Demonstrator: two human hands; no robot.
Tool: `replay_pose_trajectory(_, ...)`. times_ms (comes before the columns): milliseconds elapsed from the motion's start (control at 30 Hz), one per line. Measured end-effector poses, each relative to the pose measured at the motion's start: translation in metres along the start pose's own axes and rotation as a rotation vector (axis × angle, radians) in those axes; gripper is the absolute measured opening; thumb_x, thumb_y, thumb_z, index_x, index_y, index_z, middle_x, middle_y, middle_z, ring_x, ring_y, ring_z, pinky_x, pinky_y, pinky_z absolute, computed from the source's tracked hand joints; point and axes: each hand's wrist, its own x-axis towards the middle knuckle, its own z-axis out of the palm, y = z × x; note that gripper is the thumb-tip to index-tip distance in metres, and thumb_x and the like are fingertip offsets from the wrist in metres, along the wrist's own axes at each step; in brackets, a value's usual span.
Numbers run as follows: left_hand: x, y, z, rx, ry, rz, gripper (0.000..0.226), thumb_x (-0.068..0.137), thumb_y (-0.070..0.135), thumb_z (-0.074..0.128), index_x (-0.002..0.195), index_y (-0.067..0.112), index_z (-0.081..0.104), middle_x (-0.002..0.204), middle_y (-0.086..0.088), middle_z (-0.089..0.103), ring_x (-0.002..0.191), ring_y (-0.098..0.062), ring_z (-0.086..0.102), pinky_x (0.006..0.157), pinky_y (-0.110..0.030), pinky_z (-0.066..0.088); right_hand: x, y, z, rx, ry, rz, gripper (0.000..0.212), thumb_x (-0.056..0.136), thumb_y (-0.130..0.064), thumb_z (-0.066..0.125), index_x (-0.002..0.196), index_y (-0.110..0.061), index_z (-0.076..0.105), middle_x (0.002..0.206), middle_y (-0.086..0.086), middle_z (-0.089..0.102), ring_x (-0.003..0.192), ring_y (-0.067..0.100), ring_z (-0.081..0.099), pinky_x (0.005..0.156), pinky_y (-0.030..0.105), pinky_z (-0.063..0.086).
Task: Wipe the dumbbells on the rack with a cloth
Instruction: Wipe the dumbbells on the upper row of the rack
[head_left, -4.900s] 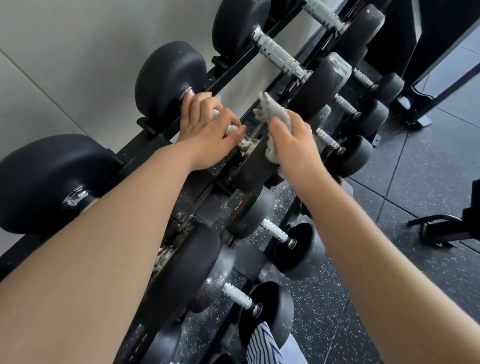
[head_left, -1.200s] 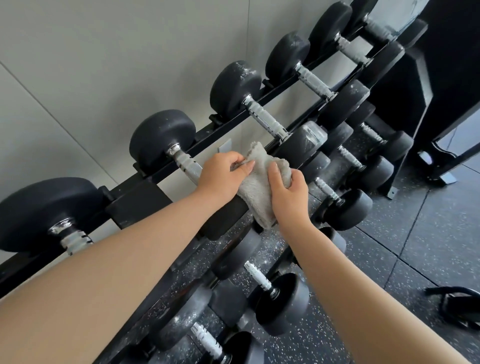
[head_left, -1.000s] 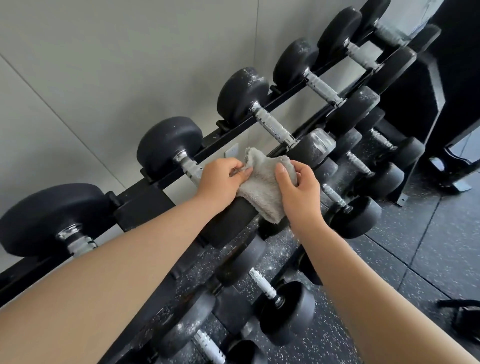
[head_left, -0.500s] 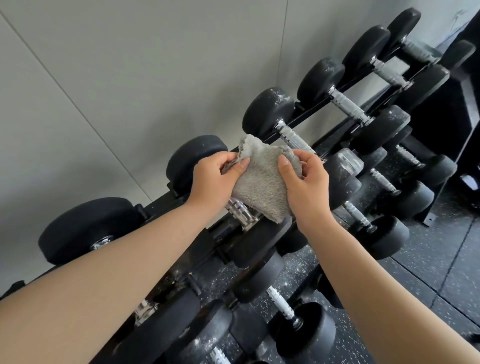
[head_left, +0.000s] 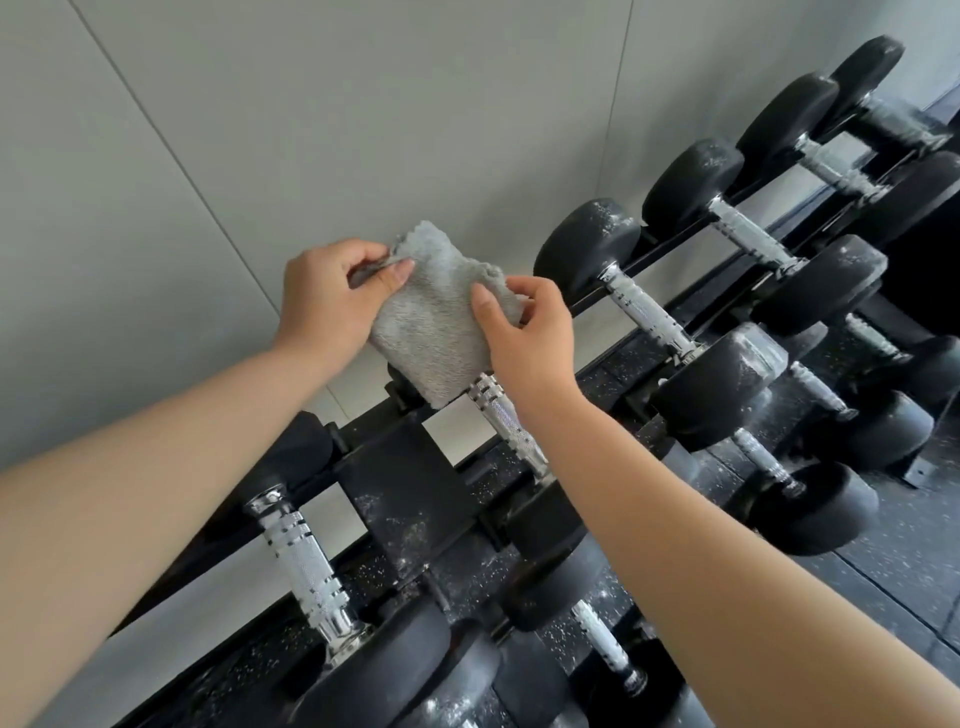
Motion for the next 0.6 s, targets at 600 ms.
replay_pose_trajectory(600, -0.023, -0.017, 0.033, 0.455, -0.216, 0.384, 0.043, 0.096, 0.037, 0.039, 0.126, 0.012, 0.057, 0.128, -0.015, 0.055, 0.118, -0.036, 0.051, 0.095, -0.044, 0.040, 0.001, 0.063, 0.010, -0.626, 0.033, 0.359, 0.047, 0.104, -0.047, 0.022, 0.136, -0.019, 0.042, 0.139, 0.009, 0.043, 0.130, 0.030, 0.039, 0.103, 0.046, 0.033)
